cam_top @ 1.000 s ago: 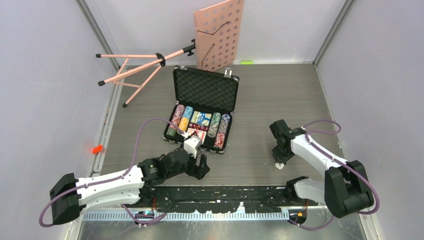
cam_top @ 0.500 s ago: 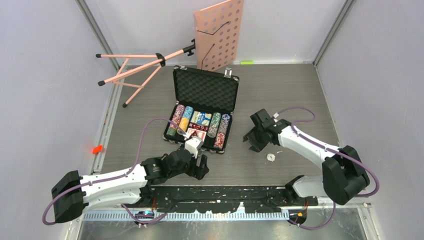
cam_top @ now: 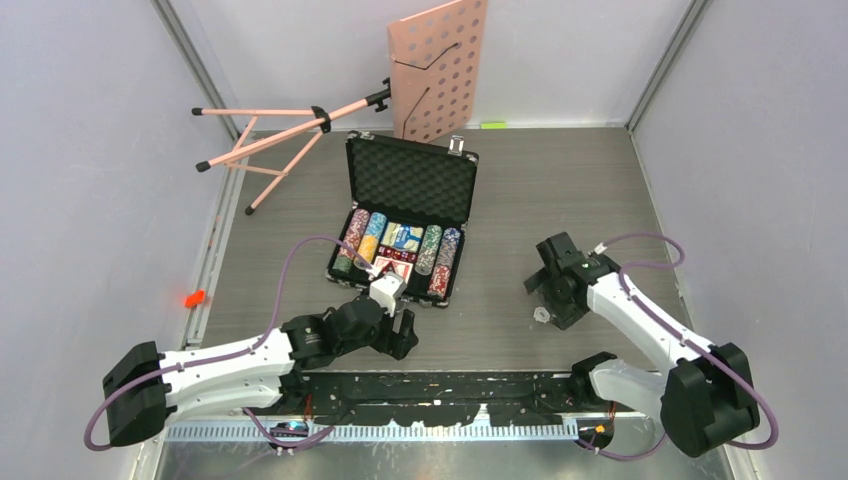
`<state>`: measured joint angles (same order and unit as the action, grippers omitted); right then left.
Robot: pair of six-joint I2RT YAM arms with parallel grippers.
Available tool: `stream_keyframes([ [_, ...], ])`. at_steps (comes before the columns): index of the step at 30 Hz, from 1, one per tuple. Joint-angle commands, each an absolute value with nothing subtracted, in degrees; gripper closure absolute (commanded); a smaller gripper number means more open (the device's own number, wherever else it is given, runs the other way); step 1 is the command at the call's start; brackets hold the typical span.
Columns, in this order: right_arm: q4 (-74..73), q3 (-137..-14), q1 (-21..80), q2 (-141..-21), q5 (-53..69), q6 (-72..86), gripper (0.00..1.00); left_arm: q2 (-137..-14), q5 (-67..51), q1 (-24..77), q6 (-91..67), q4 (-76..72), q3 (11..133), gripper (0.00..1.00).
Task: Pack up texas hold em set
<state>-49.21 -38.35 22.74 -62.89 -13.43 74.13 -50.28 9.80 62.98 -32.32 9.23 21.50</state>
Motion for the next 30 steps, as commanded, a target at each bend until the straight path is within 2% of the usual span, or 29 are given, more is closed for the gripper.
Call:
stream_keyframes([
  [1,-49.11,-36.09,18.53,-60.53,-15.23,70.76,0.22,-48.55,9.36,62.69,-31.66,8.26,23.38,0.21],
  [6,-47.87,-35.83,17.48,-64.76,-15.18,69.57,0.28,-47.65,9.82,62.67,-31.64,9.19,23.23,0.21],
  [13,-42.47,-35.79,17.4,-72.45,-11.52,68.4,0.33,-46.45,10.41,62.66,-31.82,9.9,22.9,0.21],
  [19,-41.4,-35.96,17.4,-74.75,-10.92,68.45,0.38,-46.49,10.63,62.66,-31.46,10.26,23.37,0.21],
  [25,-41.82,-36.1,17.4,-75.9,-10.43,68.64,0.57,-46.57,10.8,62.67,-31.06,10.43,23.38,0.21],
  [30,-42.7,-36.65,17.4,-75.18,-9.5,68.6,0.62,-46.33,10.81,62.58,-31.27,10.44,22.95,0.21],
])
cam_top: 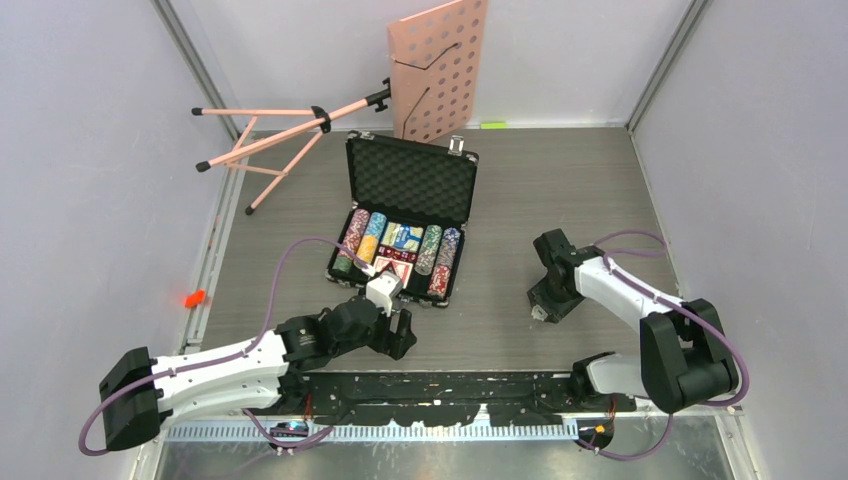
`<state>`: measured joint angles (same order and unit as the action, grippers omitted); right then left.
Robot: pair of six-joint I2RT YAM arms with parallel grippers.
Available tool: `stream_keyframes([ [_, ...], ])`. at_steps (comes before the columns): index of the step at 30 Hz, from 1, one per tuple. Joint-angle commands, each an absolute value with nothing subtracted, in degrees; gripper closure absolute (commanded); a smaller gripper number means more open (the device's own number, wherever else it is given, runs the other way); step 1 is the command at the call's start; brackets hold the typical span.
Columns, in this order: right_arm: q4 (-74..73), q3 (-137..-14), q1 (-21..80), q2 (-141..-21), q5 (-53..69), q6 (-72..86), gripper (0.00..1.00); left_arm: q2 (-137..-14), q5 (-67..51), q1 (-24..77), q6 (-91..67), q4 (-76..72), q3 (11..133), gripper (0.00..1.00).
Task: Pack up texas hold em set
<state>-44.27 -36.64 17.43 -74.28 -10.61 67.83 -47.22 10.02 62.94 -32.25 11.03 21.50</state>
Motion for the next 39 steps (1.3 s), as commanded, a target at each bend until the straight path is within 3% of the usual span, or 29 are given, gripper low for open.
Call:
stream_keyframes([
  [1,-43.19,-36.96,17.4,-74.85,-9.16,68.5,0.63,-46.3,10.81,62.58,-31.25,10.38,22.86,0.21],
  [11,-49.55,-40.47,17.6,-65.45,-5.35,69.83,0.63,-52.45,7.2,62.49,-34.12,0.67,24.26,0.2],
  [17,-49.62,-41.85,19.23,-62.45,-1.28,72.46,0.65,-61.16,4.32,62.45,-44.11,-21.43,24.23,0.2],
  [24,-47.13,-44.73,24.56,-61.11,3.21,77.27,0.65,-73.82,3.89,62.45,-52.52,-35.31,30.32,0.2],
  [39,-41.66,-46.23,32.14,-60.19,3.92,84.18,0.67,-85.07,3.69,61.53,-64.19,-44.23,33.17,0.43],
])
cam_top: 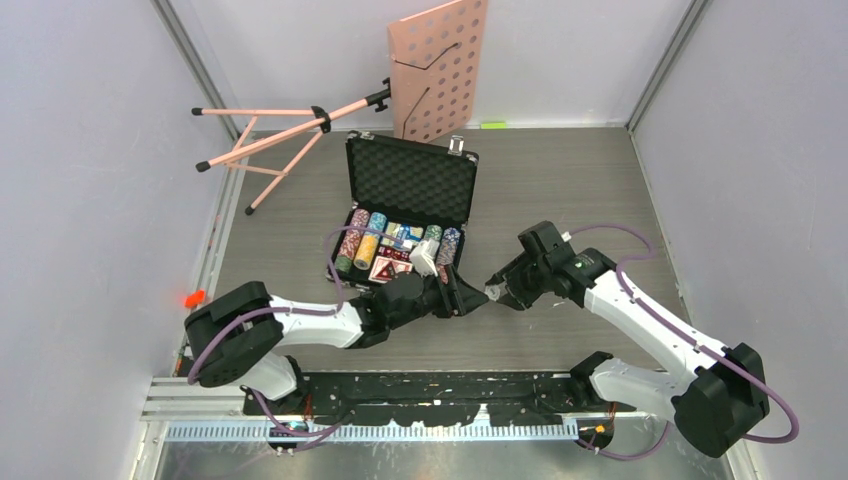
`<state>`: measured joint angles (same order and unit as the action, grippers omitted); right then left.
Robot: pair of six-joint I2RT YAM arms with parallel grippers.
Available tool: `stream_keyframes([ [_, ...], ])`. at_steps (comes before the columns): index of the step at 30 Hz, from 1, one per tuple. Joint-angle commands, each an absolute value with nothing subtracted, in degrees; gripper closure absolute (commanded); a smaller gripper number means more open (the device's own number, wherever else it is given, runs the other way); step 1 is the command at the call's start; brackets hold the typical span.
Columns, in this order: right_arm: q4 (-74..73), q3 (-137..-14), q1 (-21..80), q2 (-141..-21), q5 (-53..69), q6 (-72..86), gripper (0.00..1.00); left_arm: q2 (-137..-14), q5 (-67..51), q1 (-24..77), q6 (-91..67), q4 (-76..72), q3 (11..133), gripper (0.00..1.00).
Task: Pack up texas hold em set
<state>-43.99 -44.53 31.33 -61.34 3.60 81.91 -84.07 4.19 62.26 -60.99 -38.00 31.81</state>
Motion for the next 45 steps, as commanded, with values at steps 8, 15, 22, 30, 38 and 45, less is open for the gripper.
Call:
stream_keyframes([
  [8,-41.23,-46.28,33.39,-59.88,3.82,85.0,0.67,-86.28,3.6,60.3,-65.91,-44.62,32.85,0.5],
  [15,-40.89,-46.57,34.38,-60.03,3.62,85.5,0.67,-88.55,2.07,59.72,-66.73,-44.96,33.82,0.56],
  [22,-40.02,-46.6,35.19,-60.2,4.14,85.98,0.67,-90.43,0.71,59.18,-67.09,-46.06,34.51,0.77],
  [30,-40.95,-46.52,35.18,-58.72,1.19,84.62,0.11,-85.21,-1.56,56.87,-59.34,-37.91,33.48,1.0],
  [38,-50.41,-50.6,33.95,-55.86,-13.09,75.46,0.06,-67.5,5.56,55.33,-41.85,1.69,38.07,1.0],
  [45,-53.5,-57.33,33.84,-71.88,-17.14,66.95,0.09,-60.61,7.53,55.15,-36.61,9.2,36.65,0.71],
])
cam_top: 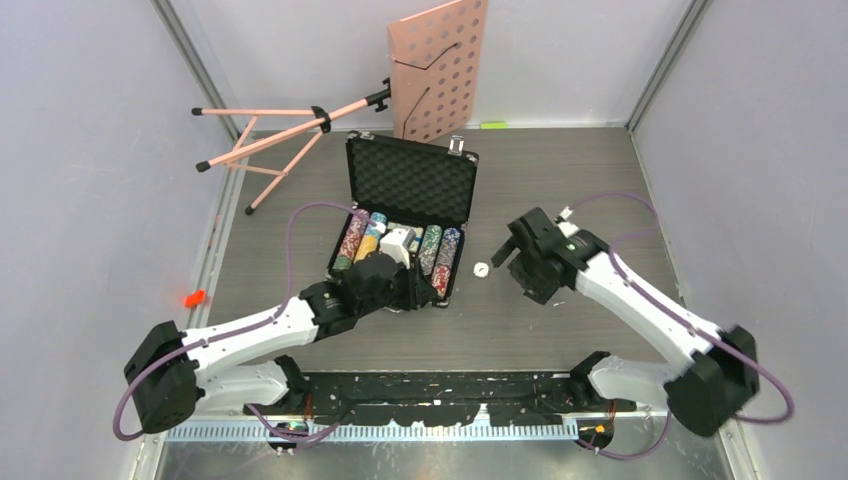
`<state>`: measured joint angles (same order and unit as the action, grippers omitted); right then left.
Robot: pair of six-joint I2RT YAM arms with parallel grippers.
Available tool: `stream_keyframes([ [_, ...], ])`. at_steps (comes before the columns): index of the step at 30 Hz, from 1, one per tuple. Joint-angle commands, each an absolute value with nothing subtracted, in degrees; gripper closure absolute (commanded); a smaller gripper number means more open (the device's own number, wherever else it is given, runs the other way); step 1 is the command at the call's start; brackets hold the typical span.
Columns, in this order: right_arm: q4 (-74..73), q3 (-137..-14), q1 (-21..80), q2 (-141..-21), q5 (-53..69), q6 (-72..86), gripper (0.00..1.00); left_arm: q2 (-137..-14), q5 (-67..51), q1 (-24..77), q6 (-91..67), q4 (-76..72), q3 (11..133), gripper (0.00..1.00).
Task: Pack up texas hold em set
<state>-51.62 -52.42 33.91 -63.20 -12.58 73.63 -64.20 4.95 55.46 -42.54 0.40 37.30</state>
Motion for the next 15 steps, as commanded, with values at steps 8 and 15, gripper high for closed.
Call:
stream_keyframes([
  [8,-46.27,-64.18,33.19,-87.7,-15.19,61.94,0.23,-51.49,9.63,54.15,-34.91,14.03,33.76,0.69],
  [15,-41.49,-66.98,31.97,-97.43,-10.34,59.35,0.3,-43.49,12.05,53.96,-34.95,17.29,31.24,0.67],
])
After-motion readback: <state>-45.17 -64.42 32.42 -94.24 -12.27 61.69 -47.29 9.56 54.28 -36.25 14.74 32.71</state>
